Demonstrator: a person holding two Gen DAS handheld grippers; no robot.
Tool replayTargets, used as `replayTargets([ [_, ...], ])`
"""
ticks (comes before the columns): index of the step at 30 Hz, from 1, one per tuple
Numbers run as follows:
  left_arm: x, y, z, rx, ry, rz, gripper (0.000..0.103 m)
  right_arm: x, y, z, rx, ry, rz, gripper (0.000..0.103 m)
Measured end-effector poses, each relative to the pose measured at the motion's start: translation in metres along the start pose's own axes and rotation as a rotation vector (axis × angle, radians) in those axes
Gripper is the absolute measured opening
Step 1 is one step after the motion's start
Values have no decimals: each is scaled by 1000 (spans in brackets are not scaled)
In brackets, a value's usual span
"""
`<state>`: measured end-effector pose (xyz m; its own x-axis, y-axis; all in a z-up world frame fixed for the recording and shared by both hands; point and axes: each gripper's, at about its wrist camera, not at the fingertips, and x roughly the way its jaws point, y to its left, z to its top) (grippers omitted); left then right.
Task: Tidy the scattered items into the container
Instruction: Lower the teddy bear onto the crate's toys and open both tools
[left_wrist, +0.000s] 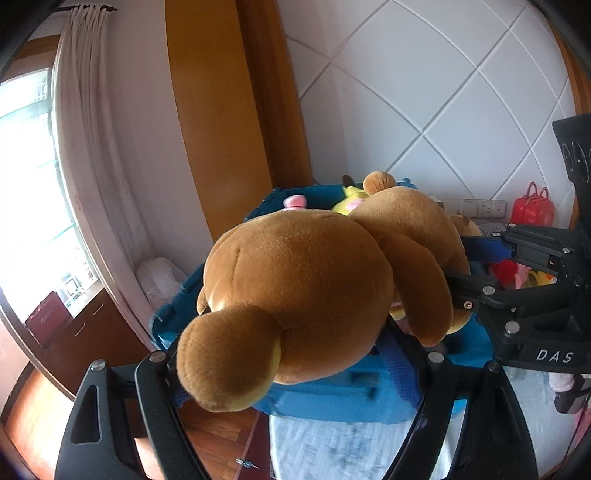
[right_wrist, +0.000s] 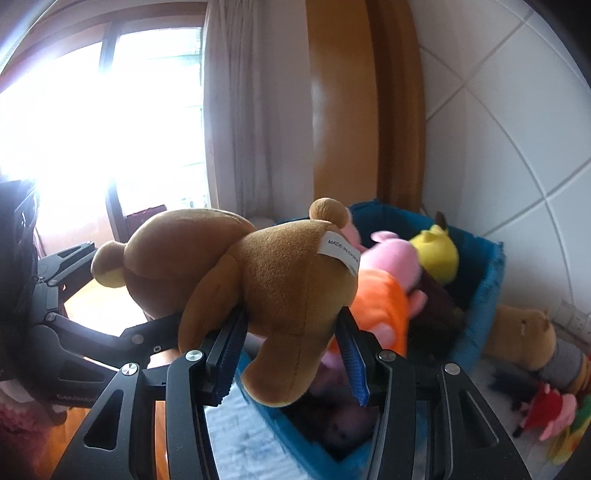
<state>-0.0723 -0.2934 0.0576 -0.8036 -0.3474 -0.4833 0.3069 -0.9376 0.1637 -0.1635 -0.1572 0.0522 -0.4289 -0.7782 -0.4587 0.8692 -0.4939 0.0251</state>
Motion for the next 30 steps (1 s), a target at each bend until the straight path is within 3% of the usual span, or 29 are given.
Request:
replayTargets([
  [8,74,79,14,69,58,-109,88,79,30,31,63,8,-108,49],
  [12,115,97,15,107,132,-130,90,129,35,37,95,121,-223,49],
  [16,121,104,11,147,108,-185,93,162,34,31,141,206,-276,49],
  [23,125,111,6,148,121,-266,101,168,38,22,167,265,-348,54],
  [30,111,114,0,115,112,-284,101,130,46,10,174,252,-419,67],
])
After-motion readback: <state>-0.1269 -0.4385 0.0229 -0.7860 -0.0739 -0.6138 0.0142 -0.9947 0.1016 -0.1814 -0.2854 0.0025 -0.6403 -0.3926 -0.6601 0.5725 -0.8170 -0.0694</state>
